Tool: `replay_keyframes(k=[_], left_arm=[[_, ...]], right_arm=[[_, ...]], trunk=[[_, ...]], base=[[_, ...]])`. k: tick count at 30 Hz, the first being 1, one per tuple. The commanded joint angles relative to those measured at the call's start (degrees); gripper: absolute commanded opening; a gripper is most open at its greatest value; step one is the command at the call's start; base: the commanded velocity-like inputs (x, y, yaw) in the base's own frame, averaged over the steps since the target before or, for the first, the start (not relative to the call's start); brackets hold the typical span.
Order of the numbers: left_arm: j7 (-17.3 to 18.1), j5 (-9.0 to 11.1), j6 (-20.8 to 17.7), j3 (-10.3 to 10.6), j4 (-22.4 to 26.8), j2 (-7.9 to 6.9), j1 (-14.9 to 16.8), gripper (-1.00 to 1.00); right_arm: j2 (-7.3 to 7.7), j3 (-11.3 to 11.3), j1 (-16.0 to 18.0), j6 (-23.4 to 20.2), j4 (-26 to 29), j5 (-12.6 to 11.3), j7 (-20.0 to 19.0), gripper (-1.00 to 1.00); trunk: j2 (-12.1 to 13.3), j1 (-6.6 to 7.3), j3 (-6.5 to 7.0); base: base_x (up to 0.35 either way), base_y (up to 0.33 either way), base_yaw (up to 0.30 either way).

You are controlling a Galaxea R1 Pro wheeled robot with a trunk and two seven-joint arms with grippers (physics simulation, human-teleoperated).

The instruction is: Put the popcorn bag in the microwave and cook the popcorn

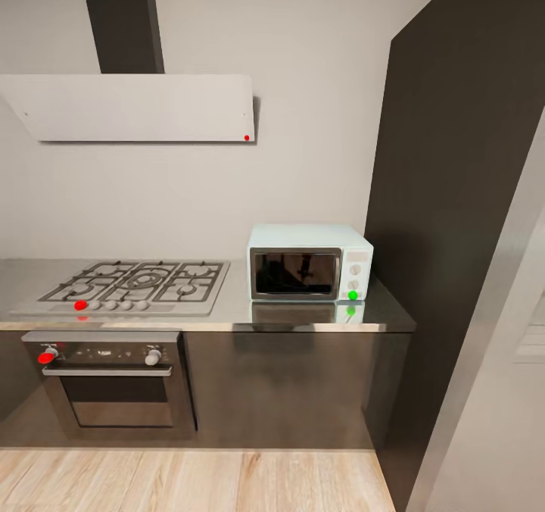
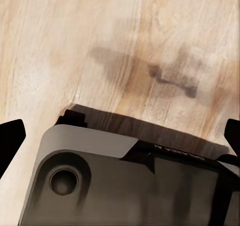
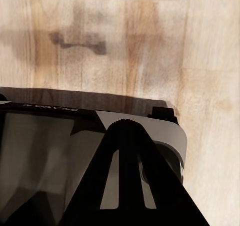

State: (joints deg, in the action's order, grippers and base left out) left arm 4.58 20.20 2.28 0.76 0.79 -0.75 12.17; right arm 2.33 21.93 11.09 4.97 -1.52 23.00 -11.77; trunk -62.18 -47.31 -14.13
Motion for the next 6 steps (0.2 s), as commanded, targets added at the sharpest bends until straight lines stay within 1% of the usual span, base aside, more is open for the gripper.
replay_keyframes(k=[1,6], left_arm=[[0.26,0.25,0.19,0.21,-0.09,0.02,0.05,1.0],[0.26,0.25,0.19,0.55,-0.08,-0.22,0.05,1.0]], right_arm=[[0.04,0.48,0.07,0.3,-0.17,0.47,-0.09,-1.0],[0.04,0.48,0.07,0.3,-0.16,0.47,-0.09,-1.0]], trunk=[[-0.05,0.0,-0.07],[-0.05,0.0,-0.07]], base=[[0.0,0.0,0.0],[0.0,0.0,0.0]])
